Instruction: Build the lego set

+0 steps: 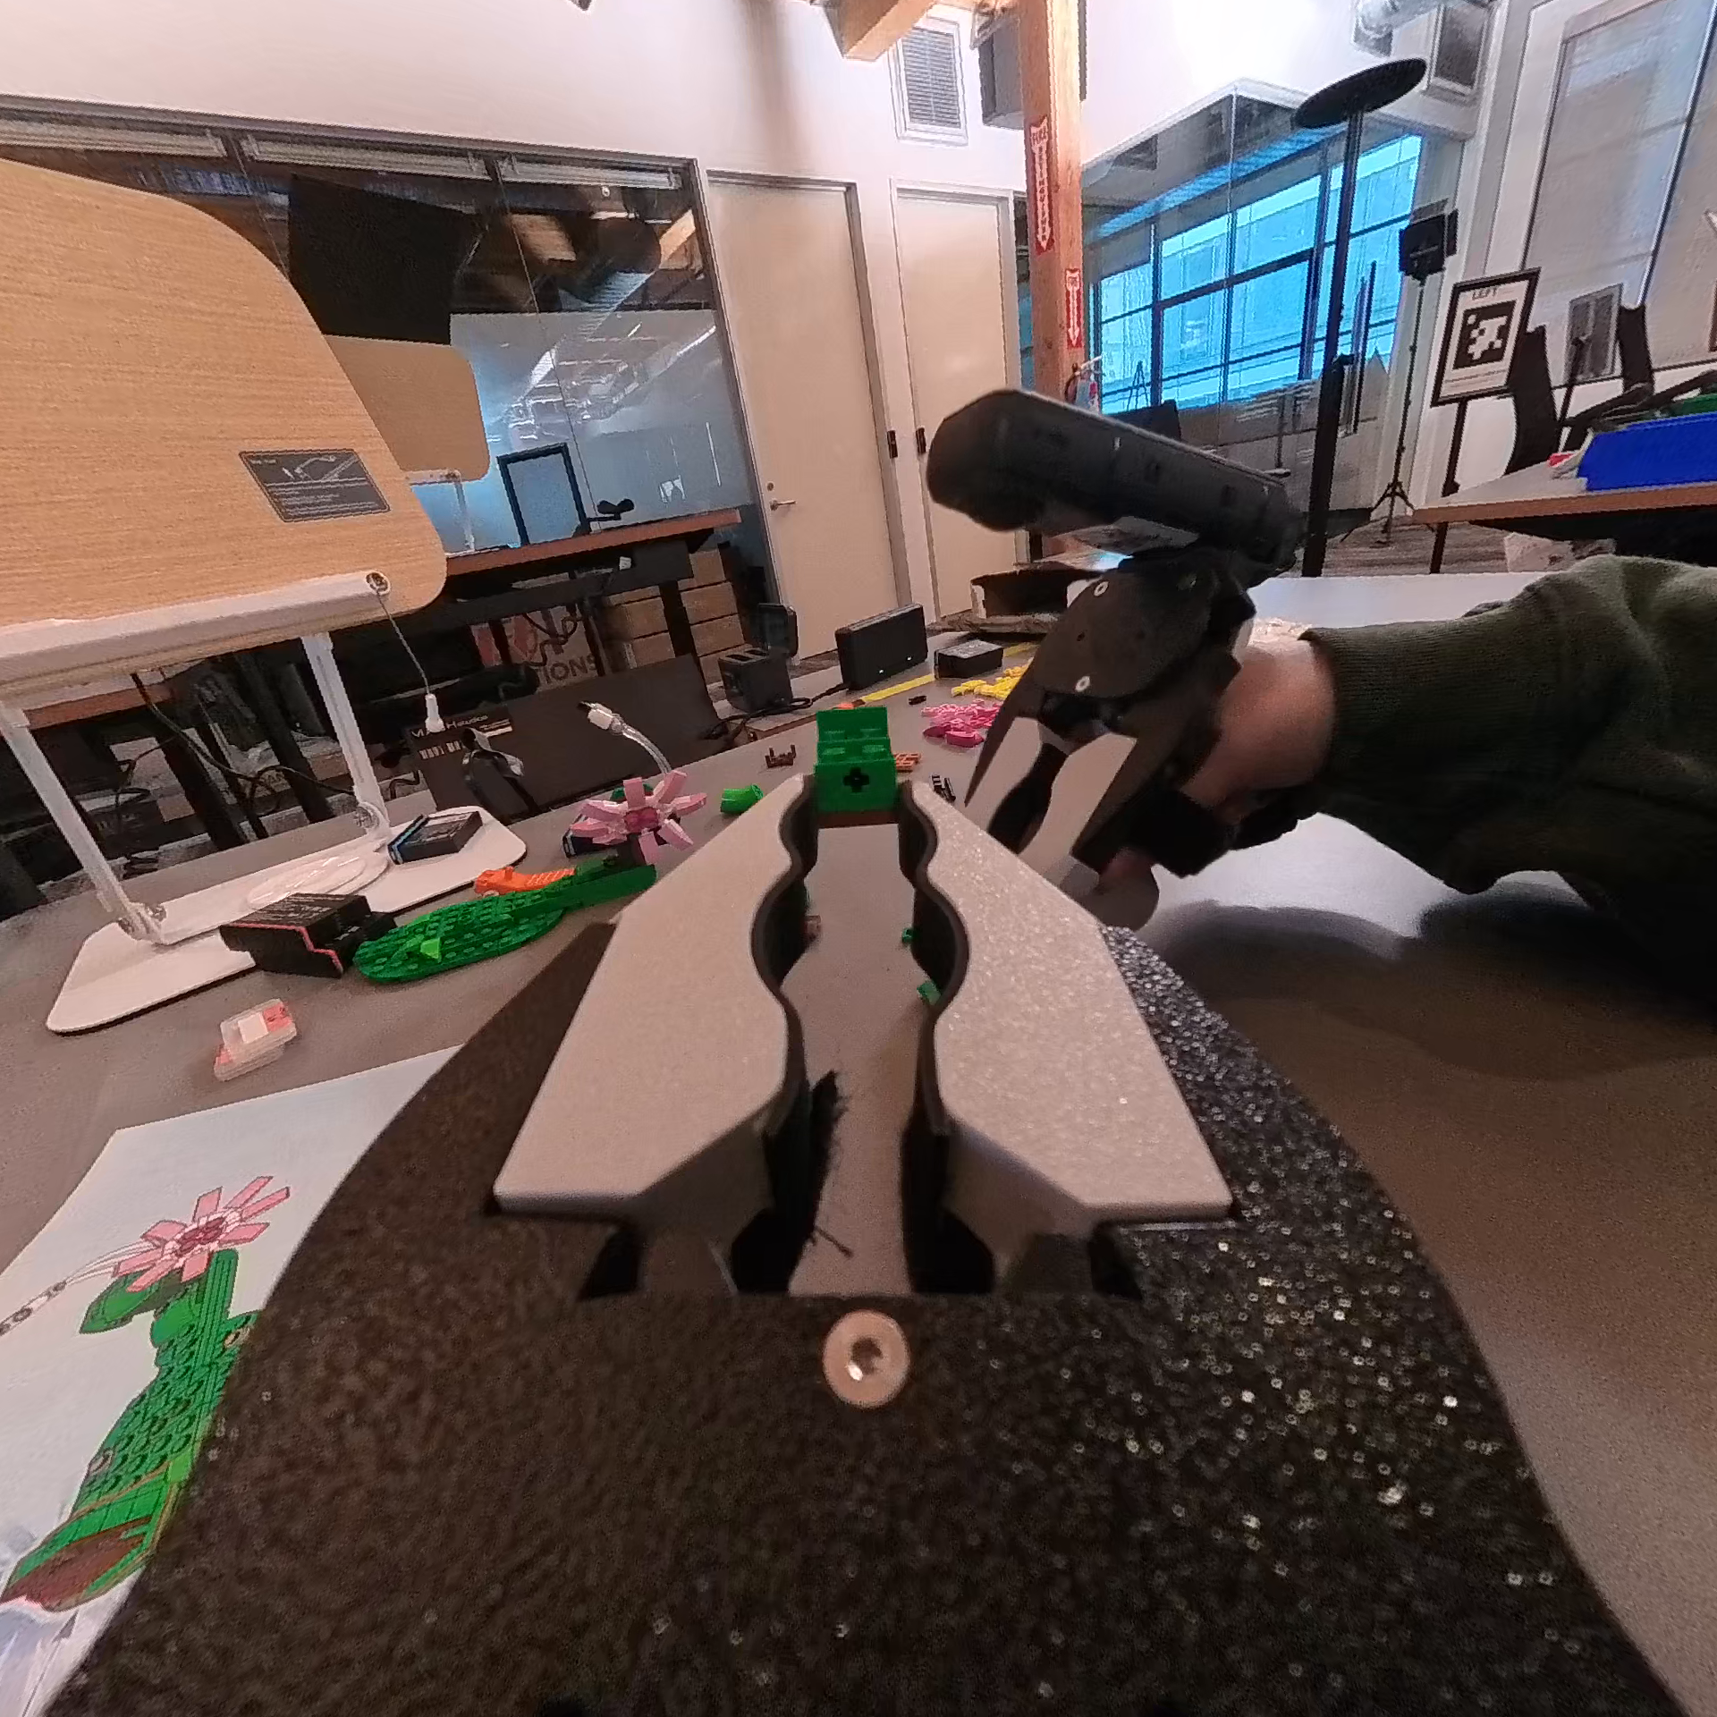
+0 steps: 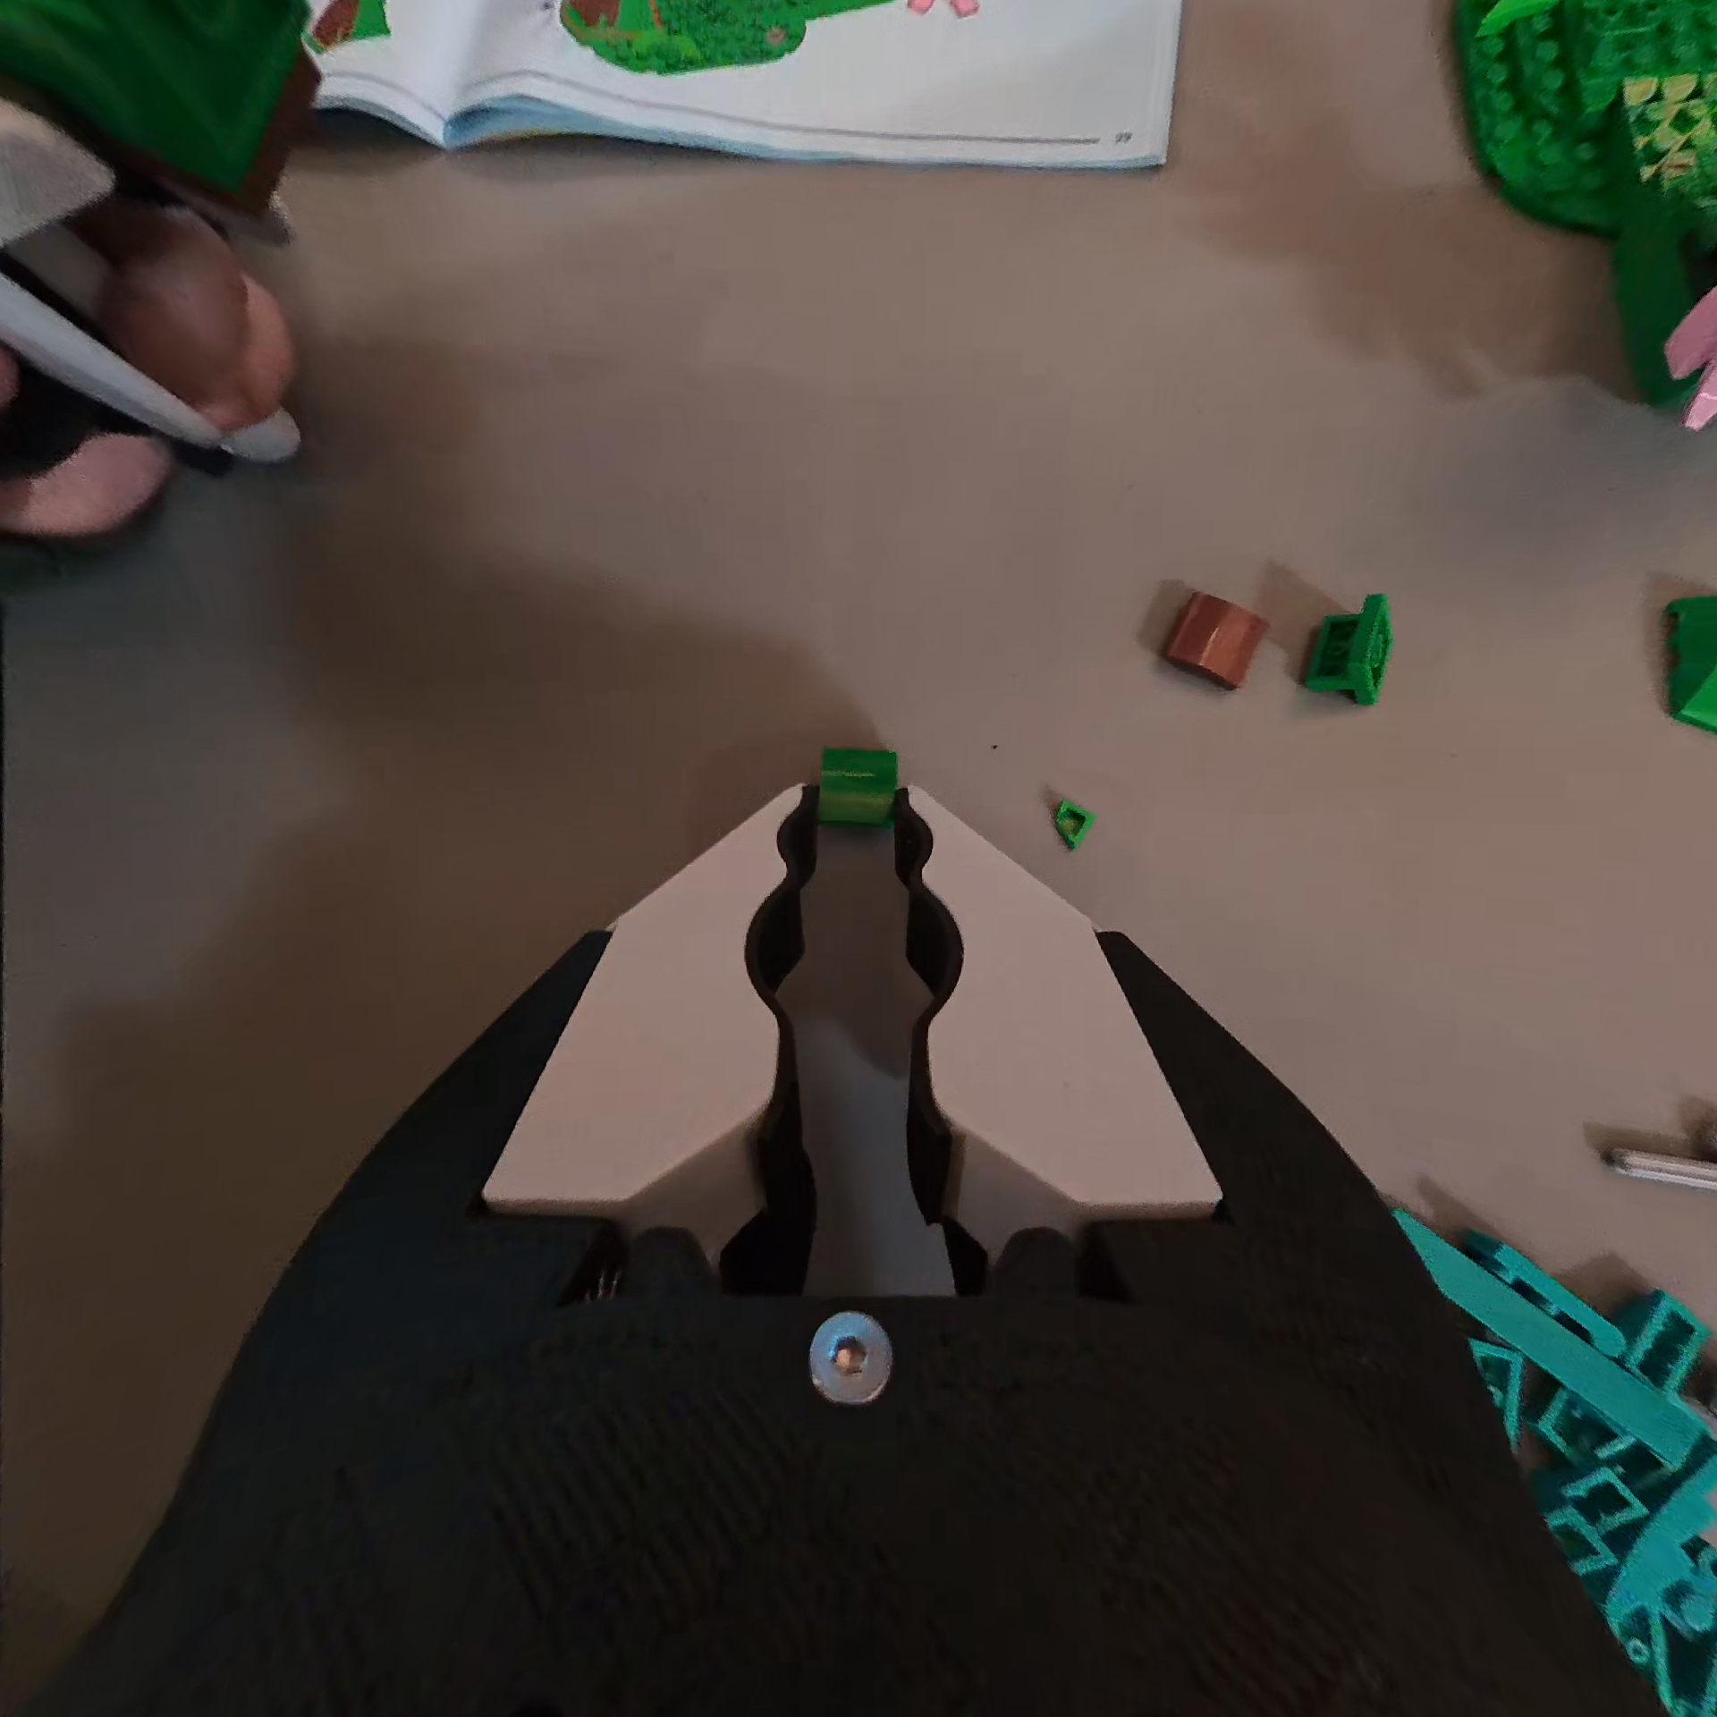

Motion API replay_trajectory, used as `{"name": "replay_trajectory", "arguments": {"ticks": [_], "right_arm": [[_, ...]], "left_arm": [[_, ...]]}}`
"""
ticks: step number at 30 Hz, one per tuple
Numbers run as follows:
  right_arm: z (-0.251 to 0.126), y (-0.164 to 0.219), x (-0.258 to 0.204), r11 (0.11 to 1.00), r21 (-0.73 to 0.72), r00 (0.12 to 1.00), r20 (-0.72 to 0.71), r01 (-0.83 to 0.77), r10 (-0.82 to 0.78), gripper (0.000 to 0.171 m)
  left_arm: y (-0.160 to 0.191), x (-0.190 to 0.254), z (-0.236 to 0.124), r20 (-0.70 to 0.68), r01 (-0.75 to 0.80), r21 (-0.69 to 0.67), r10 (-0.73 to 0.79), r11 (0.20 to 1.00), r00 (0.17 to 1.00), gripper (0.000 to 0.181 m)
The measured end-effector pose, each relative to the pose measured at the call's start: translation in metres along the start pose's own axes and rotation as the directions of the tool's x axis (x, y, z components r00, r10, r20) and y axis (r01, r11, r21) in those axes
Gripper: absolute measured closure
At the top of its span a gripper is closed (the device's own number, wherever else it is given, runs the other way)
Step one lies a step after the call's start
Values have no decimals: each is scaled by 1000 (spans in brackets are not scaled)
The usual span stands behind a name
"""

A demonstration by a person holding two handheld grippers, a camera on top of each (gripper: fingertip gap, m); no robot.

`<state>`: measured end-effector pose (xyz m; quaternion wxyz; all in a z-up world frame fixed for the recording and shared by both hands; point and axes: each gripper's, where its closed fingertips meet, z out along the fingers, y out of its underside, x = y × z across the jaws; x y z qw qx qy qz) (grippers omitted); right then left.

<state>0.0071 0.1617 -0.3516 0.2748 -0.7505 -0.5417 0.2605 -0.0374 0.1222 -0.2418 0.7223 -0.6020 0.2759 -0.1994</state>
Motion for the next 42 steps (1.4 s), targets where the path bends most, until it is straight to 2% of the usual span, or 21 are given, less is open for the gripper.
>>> {"name": "replay_trajectory", "arguments": {"ticks": [6,12,22,27,30,37,39,42], "right_arm": [[-1,-1,-1,1000,7,999,16,-29,29,147],[-1,1,-8,1000,-12,998,55,-19,20,149],[4,-1,-55,997,-7,960,268,82,-77,148],[3,-8,-49,992,40,968,215,123,-129,148],[4,-9,-42,989,56,974,175,134,-141,141],[7,-7,-45,989,45,972,187,137,-143,133],[7,-4,-48,990,28,967,211,139,-141,135],[4,1,-59,989,10,948,284,145,-142,146]], "left_arm": [[0,0,0,-2,1,1,-1,1000,1000,167],[0,0,0,-3,0,0,0,1000,1000,167],[0,0,0,-3,0,1,0,1000,1000,167],[0,0,0,-4,0,1,0,1000,1000,167],[0,0,0,-4,0,1,0,1000,1000,167],[0,0,0,-5,0,1,0,1000,1000,167],[0,0,0,-5,0,1,0,1000,1000,167],[0,0,0,-6,-1,0,1,1000,1000,167]]}}
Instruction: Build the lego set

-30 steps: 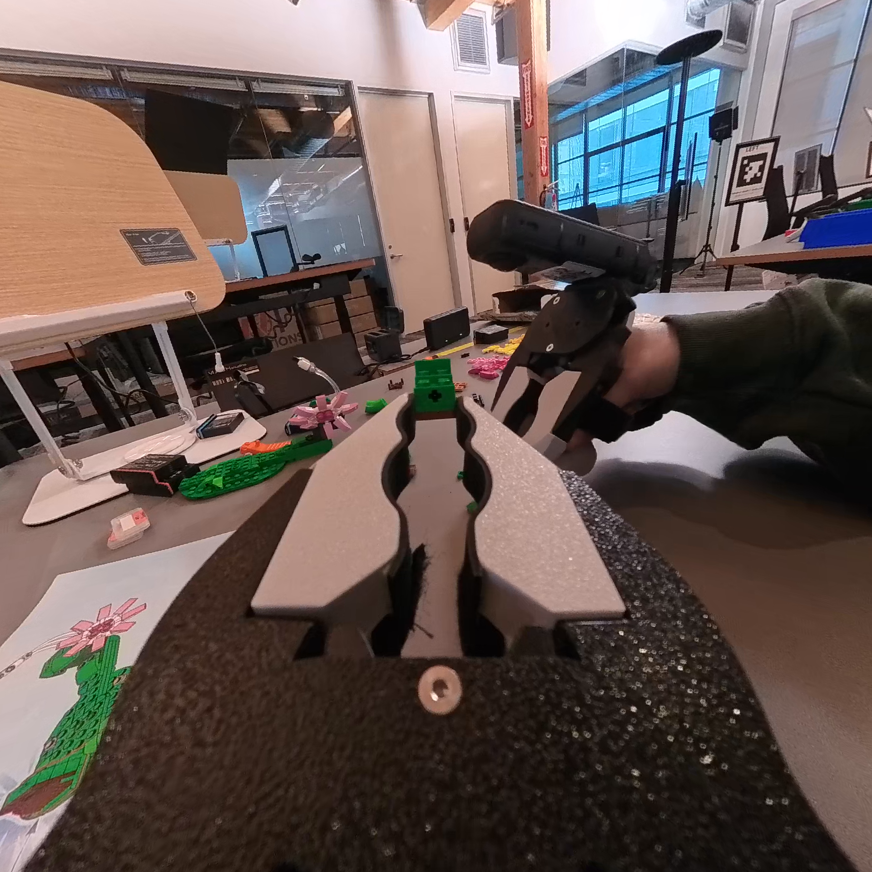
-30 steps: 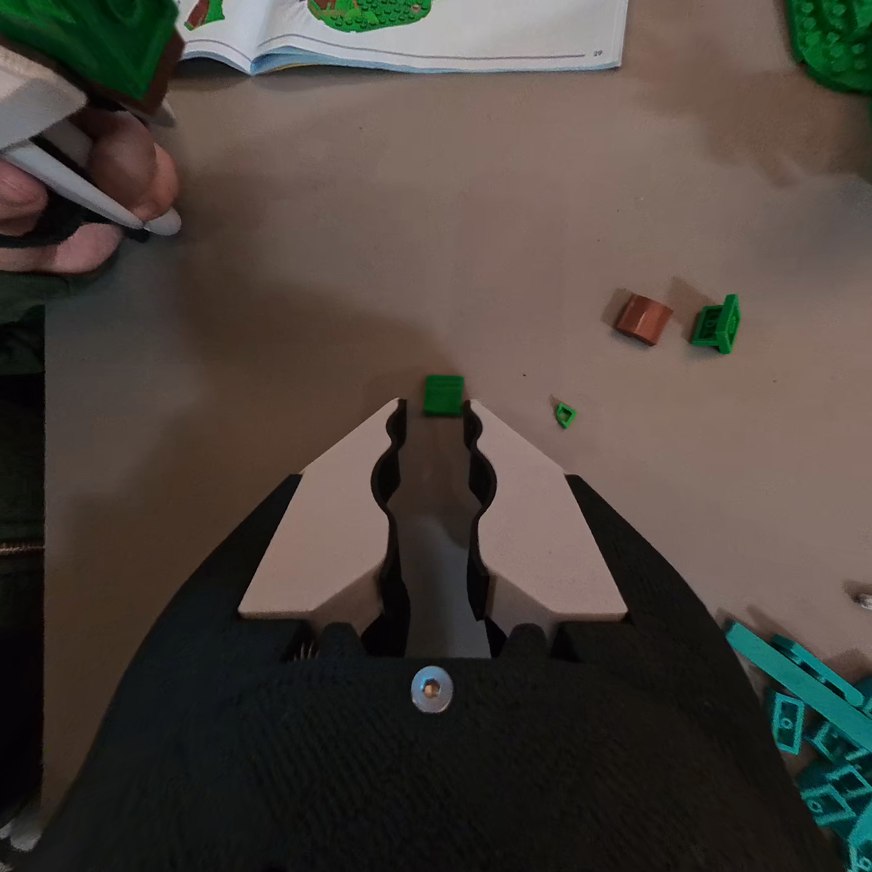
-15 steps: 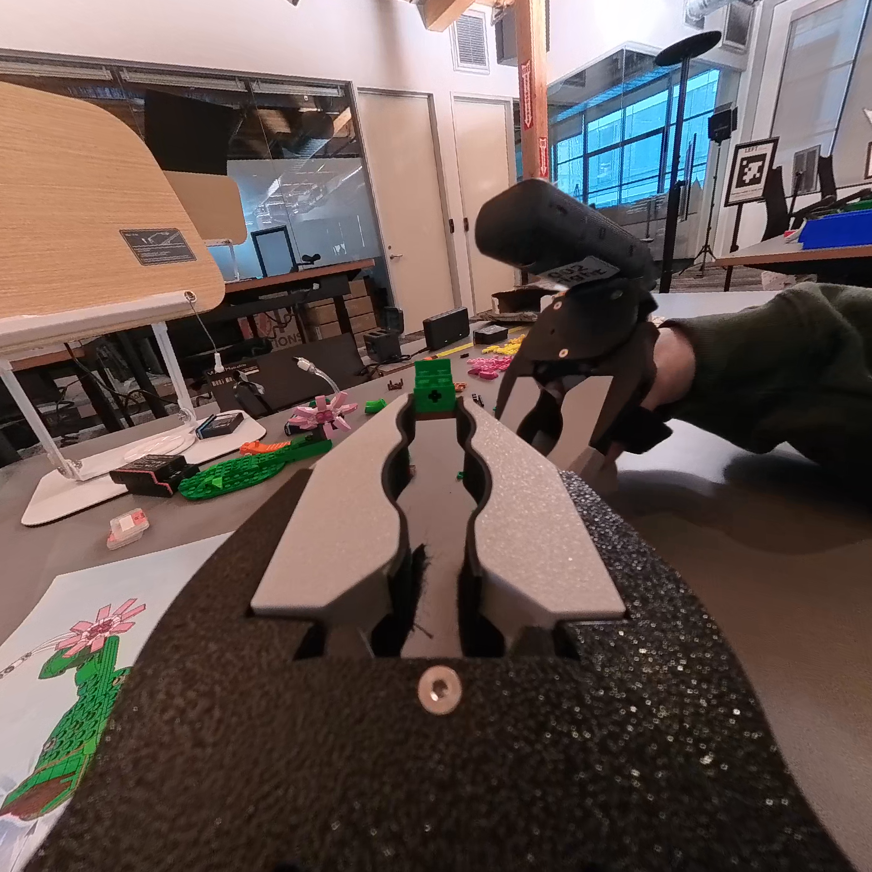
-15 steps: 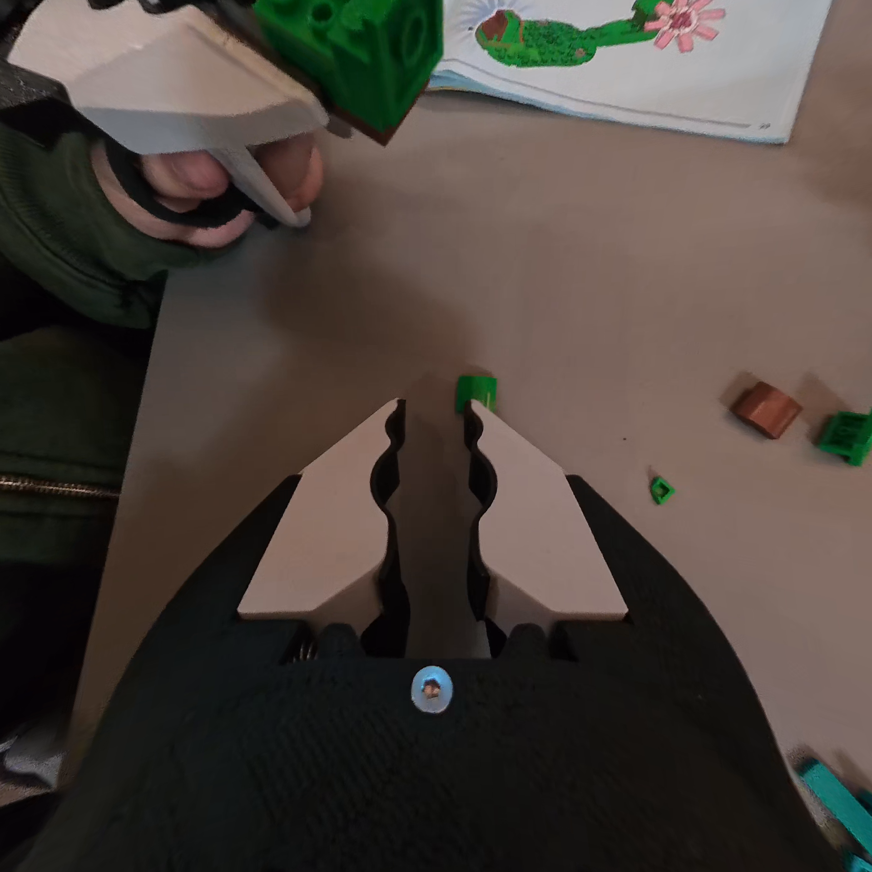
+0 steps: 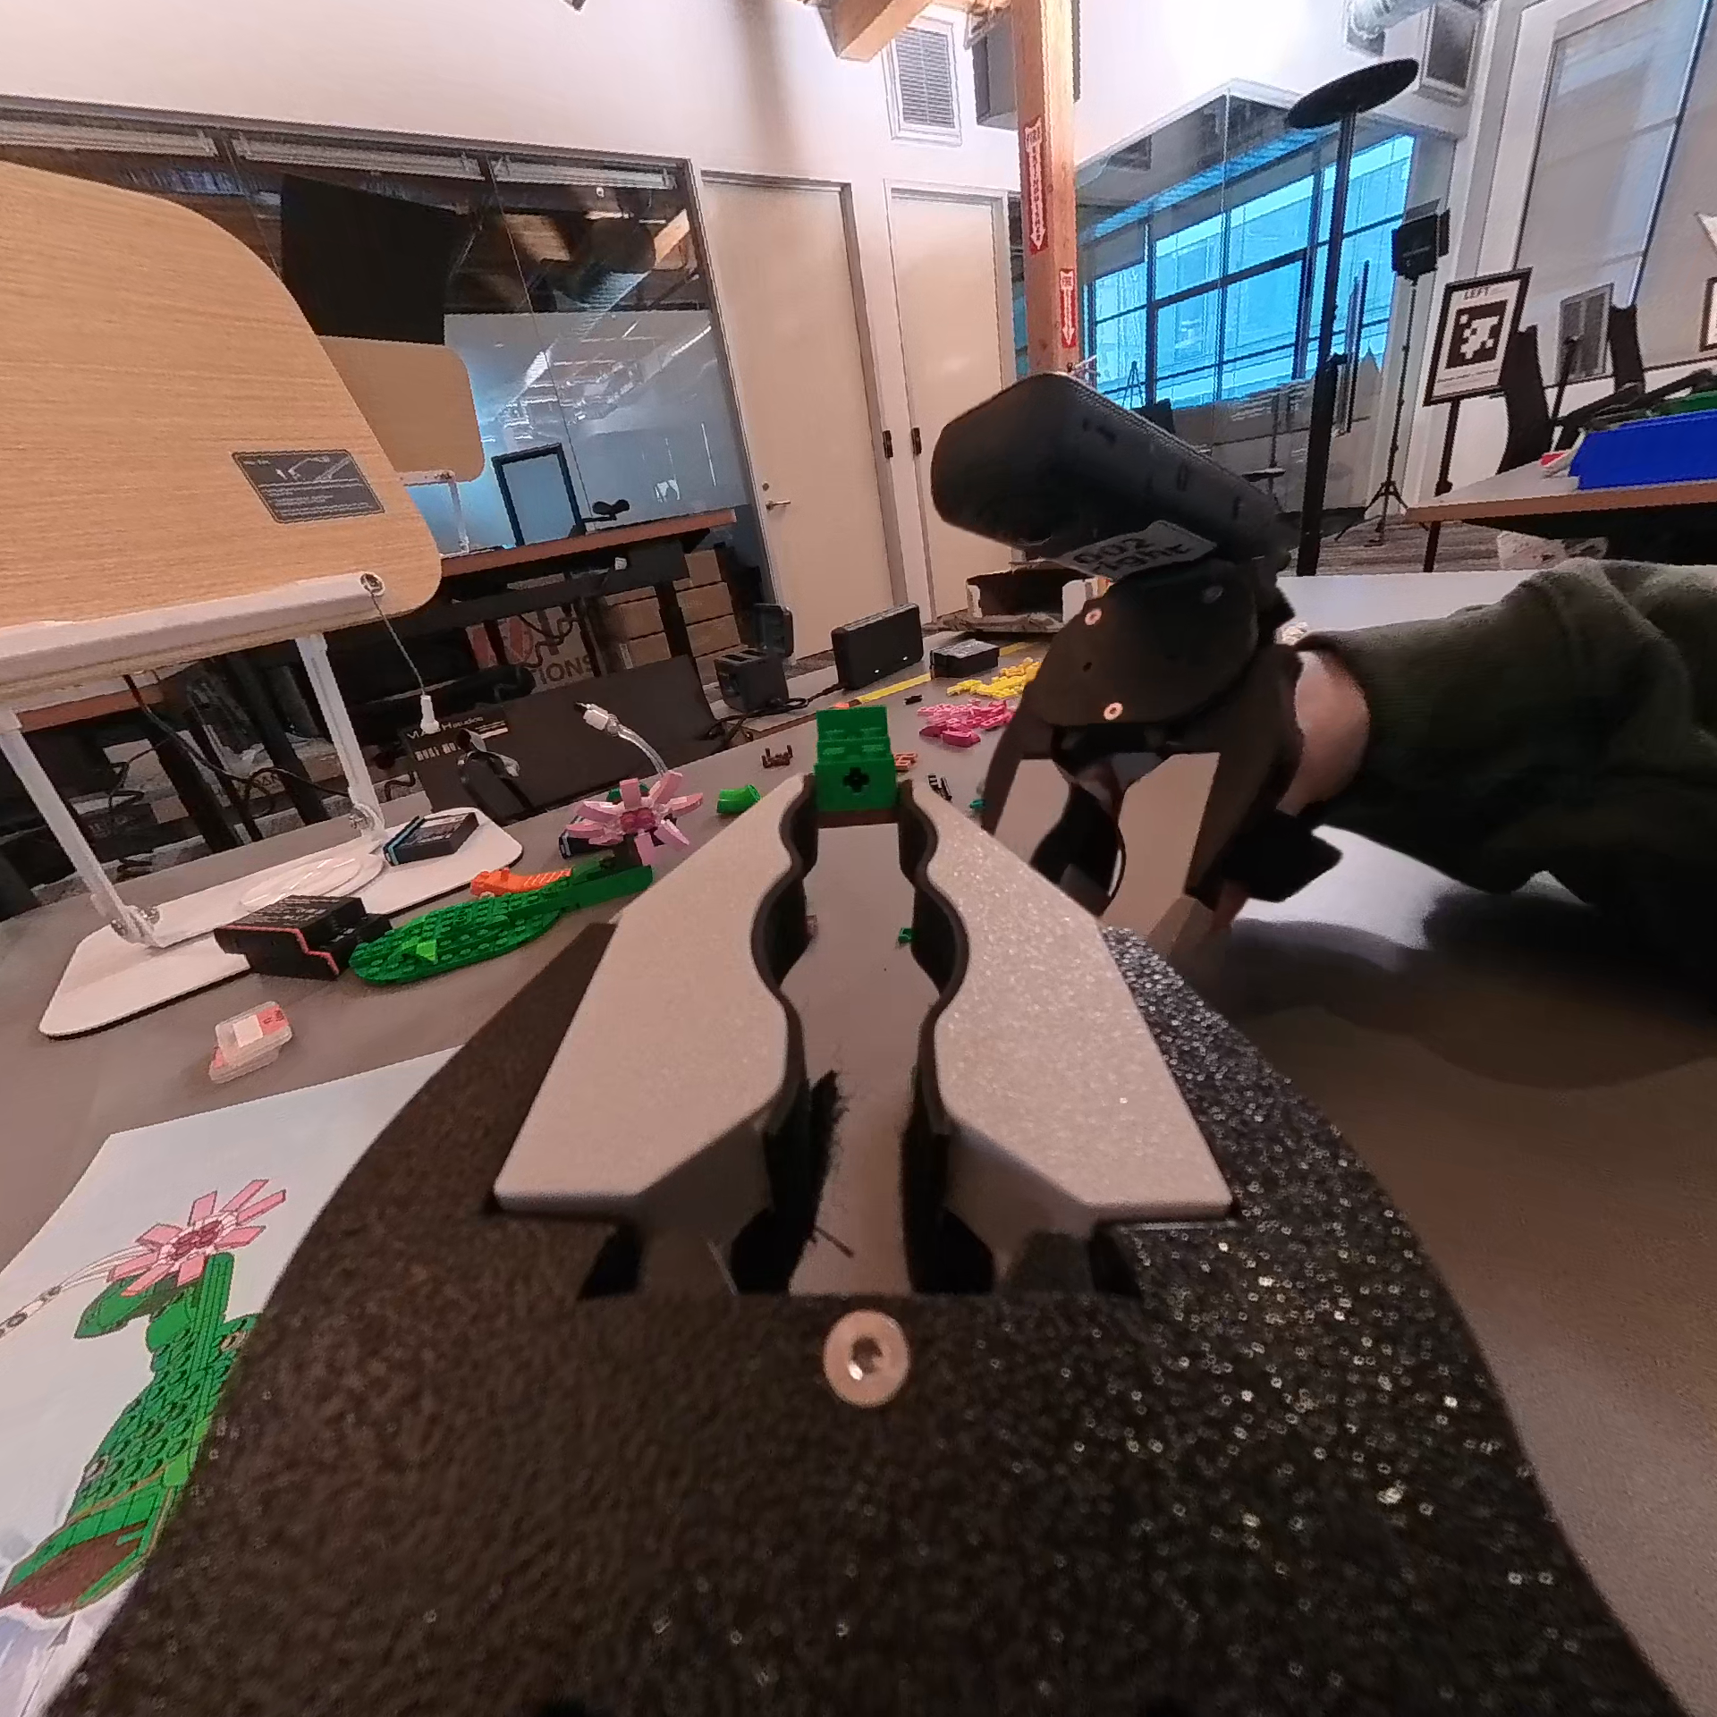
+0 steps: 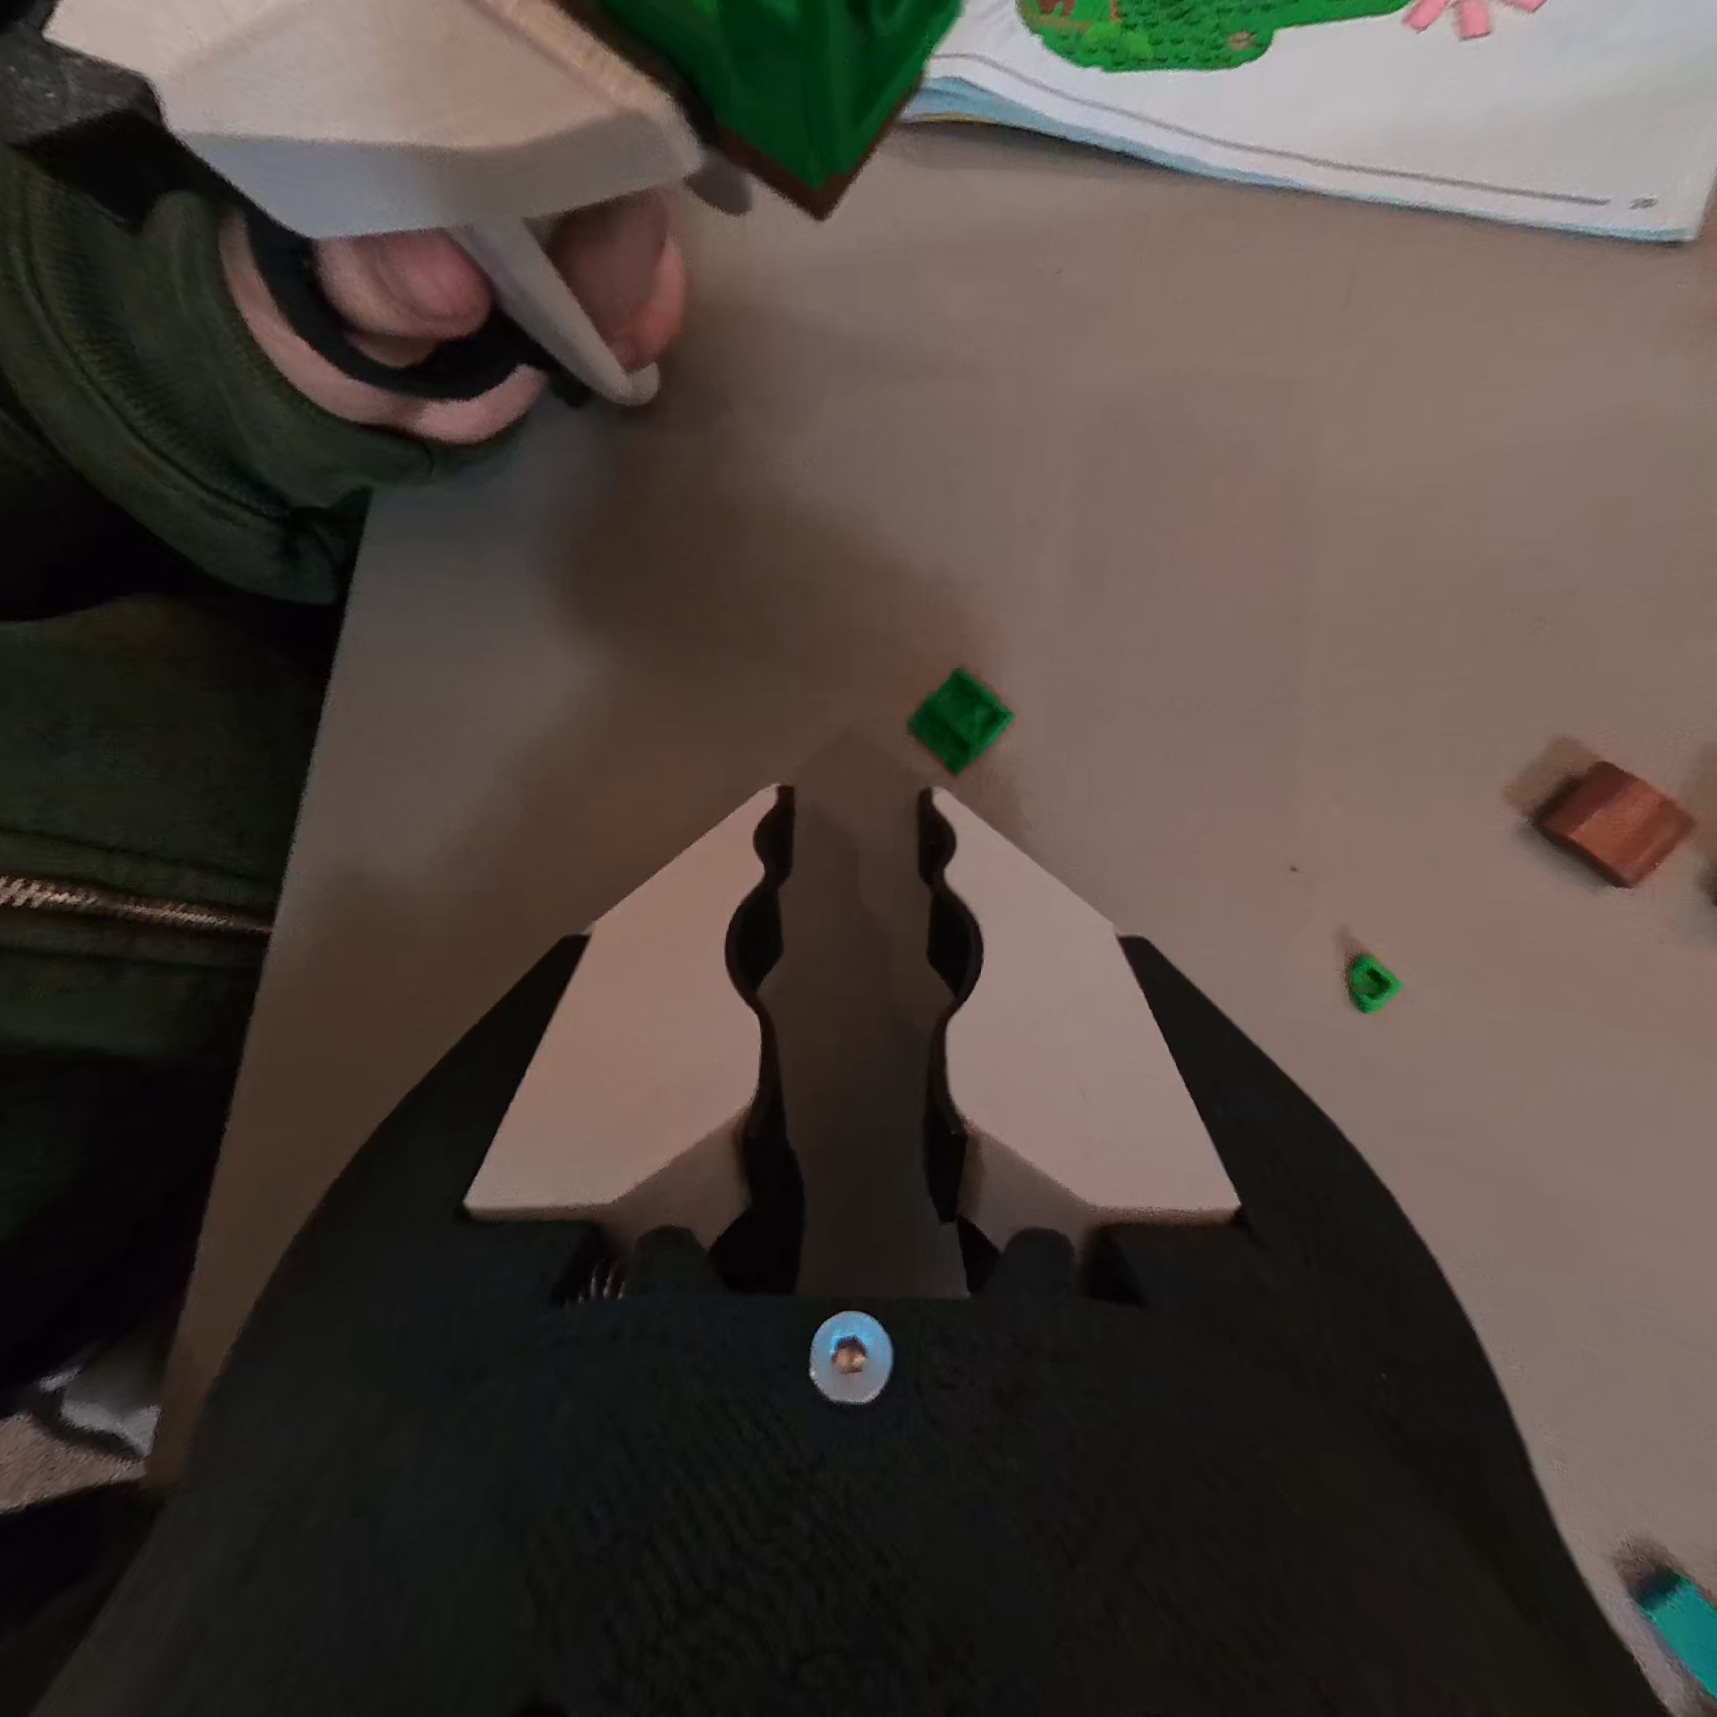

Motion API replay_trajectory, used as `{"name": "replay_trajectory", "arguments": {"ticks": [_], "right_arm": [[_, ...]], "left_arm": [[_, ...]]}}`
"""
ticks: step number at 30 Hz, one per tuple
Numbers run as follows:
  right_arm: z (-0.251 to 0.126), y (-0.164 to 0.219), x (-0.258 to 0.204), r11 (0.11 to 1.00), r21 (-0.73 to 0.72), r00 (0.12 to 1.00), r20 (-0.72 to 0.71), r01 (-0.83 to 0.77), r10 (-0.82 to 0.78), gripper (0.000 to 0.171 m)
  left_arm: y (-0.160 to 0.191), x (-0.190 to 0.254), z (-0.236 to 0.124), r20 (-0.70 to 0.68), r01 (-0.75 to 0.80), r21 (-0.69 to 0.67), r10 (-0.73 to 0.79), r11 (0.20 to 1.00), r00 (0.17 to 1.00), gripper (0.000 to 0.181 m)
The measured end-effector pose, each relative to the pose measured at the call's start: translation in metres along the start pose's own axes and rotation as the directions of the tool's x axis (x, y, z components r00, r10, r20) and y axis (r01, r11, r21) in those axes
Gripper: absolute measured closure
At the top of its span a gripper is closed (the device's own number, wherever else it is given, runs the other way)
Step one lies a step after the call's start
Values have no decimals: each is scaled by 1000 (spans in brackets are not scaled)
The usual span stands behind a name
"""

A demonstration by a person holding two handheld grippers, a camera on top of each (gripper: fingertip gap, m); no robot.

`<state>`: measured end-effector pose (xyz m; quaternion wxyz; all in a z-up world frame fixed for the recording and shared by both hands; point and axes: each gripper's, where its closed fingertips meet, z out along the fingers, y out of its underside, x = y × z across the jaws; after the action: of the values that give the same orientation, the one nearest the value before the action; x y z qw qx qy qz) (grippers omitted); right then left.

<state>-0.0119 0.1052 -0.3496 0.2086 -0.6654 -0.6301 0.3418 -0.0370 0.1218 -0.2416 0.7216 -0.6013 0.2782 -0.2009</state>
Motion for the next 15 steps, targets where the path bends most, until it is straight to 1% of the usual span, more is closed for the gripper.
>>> {"name": "replay_trajectory", "arguments": {"ticks": [2,6,10,13,15], "right_arm": [[1,0,-2,1000,-4,1000,8,6,-6,148],[0,-3,3,1000,12,999,-27,18,-18,148],[1,-17,8,996,74,995,-90,52,-45,146],[6,-20,14,994,66,985,-156,91,-80,145],[9,-19,15,993,54,980,-175,103,-92,145]], "left_arm": [[0,0,0,0,0,0,0,1000,1000,167],[0,0,0,0,0,0,0,1000,1000,167],[0,0,0,1,0,1,0,1000,1000,167],[0,0,0,1,0,0,0,1000,1000,167],[0,0,0,1,-1,-1,1,1000,1000,167]]}}
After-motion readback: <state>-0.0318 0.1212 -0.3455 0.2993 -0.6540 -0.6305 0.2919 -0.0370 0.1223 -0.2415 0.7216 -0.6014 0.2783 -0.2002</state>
